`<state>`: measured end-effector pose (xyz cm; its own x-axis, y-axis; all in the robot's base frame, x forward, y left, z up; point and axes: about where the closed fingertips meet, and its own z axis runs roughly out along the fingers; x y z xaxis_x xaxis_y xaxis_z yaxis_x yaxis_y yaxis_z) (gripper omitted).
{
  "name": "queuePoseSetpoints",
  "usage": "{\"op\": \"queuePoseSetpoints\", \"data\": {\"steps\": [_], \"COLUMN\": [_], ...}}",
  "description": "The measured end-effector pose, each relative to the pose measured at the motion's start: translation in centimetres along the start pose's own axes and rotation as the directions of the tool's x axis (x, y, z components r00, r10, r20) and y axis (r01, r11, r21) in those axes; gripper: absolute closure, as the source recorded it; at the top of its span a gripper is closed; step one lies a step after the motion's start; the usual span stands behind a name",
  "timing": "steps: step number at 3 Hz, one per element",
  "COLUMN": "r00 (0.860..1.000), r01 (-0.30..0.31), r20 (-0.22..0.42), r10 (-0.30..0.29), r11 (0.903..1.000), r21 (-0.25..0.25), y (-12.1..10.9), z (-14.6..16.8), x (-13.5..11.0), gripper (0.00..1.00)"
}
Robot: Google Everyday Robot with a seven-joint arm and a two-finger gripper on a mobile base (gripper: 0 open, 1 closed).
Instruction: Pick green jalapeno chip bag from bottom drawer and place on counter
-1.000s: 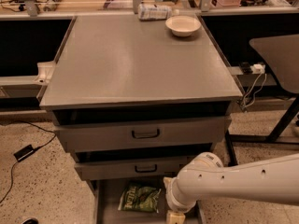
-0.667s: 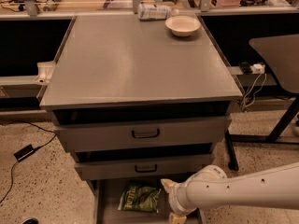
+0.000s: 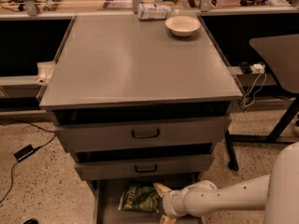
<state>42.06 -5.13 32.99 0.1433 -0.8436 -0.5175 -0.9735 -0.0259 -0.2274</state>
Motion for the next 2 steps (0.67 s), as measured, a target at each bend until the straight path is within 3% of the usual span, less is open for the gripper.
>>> {"op": "queuePoseSetpoints", "data": {"steps": [1,2], "r00": [0.999,0.999], "r01": [-0.03,-0.051], "r20": [0.02,-0.001], "r10": [0.03,0.051], "r11": [0.999,0.9977], "r21": [-0.034,-0.044], "y": [1.97,1.62], "z": [2.13,2.45], "x": [0.47,1.13], "gripper": [0.0,0.0]}}
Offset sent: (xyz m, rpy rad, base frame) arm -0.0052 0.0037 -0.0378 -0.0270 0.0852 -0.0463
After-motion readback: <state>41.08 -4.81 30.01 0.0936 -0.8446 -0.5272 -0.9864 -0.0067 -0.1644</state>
